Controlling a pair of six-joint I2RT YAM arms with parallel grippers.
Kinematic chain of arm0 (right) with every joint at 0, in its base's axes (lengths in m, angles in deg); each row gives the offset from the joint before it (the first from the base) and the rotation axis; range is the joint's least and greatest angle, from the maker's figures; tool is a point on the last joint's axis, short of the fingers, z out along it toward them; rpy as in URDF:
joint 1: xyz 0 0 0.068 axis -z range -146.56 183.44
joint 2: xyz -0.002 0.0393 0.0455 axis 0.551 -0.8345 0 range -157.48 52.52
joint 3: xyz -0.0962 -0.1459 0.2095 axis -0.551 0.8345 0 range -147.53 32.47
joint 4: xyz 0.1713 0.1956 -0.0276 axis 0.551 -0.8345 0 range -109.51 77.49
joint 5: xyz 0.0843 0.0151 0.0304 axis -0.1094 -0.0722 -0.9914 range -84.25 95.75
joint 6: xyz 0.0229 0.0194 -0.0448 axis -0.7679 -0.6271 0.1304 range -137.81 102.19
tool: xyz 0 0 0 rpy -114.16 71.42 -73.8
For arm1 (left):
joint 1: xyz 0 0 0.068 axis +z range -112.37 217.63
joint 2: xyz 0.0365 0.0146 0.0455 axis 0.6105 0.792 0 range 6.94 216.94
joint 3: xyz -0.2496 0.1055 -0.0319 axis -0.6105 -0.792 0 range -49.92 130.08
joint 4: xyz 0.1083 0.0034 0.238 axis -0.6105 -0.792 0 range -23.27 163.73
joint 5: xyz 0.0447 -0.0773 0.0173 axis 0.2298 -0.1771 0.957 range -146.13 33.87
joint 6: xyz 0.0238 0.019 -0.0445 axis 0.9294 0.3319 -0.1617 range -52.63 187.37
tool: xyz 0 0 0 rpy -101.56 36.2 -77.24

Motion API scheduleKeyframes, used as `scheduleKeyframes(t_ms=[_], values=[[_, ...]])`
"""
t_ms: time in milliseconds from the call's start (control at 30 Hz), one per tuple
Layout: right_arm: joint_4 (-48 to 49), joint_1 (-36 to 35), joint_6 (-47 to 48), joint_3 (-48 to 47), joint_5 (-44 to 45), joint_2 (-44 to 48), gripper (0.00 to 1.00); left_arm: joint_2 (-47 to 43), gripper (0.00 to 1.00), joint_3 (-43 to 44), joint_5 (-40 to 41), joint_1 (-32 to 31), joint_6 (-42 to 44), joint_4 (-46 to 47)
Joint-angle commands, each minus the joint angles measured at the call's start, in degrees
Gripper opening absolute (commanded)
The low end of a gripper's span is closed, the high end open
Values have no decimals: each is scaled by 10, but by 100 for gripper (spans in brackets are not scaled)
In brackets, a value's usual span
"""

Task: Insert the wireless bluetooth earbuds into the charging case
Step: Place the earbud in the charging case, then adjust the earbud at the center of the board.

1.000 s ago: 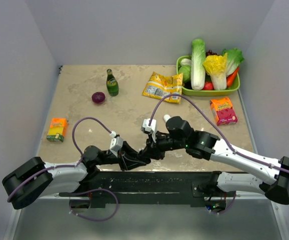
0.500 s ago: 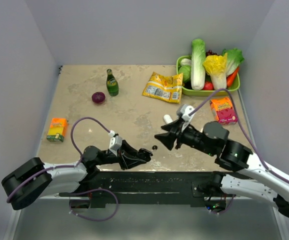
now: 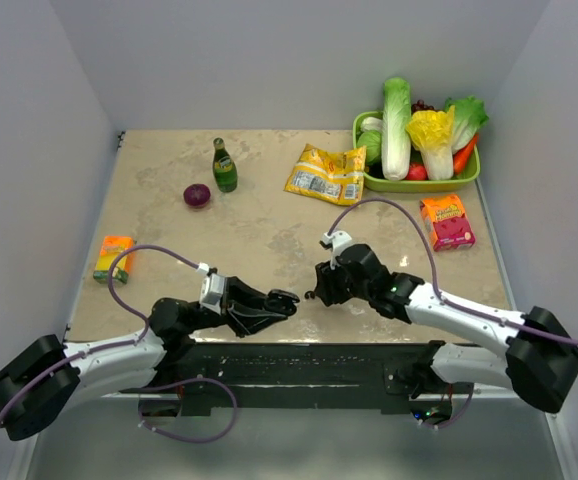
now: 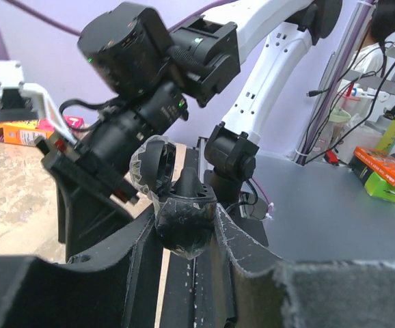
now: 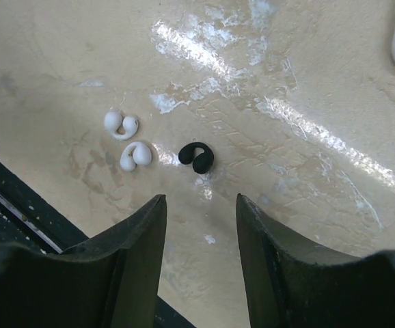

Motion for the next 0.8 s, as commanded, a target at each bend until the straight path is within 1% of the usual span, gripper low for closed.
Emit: scheduleKeyframes(t_ms=[0, 100, 200, 333, 367, 433, 467, 567, 600, 767], values=[[79, 1, -11, -13, -5, -56, 48, 0, 0, -74, 16, -4, 18, 285], [97, 3, -11, -16, 6, -83, 48, 4, 0, -82, 19, -4, 16, 299], [110, 11, -9, -22, 2, -114, 45, 4, 0, -86, 18, -4, 17, 295], [124, 11, -10, -23, -15, -130, 36, 6, 0, -88, 19, -4, 18, 296], [123, 11, -8, -24, -16, -130, 30, 5, 0, -91, 19, -4, 18, 297], [130, 11, -5, -18, -17, -124, 22, 6, 0, -92, 22, -4, 19, 295], [130, 11, -6, -16, -17, -120, 14, 7, 0, -93, 21, -4, 19, 294], [131, 11, -9, -6, -34, -120, 6, 9, 0, -93, 22, -4, 21, 295], [132, 11, -11, -2, -36, -121, 1, 13, 0, -93, 22, -4, 22, 297], [133, 11, -20, 12, -42, -135, 0, 29, 0, -92, 21, -4, 21, 308]])
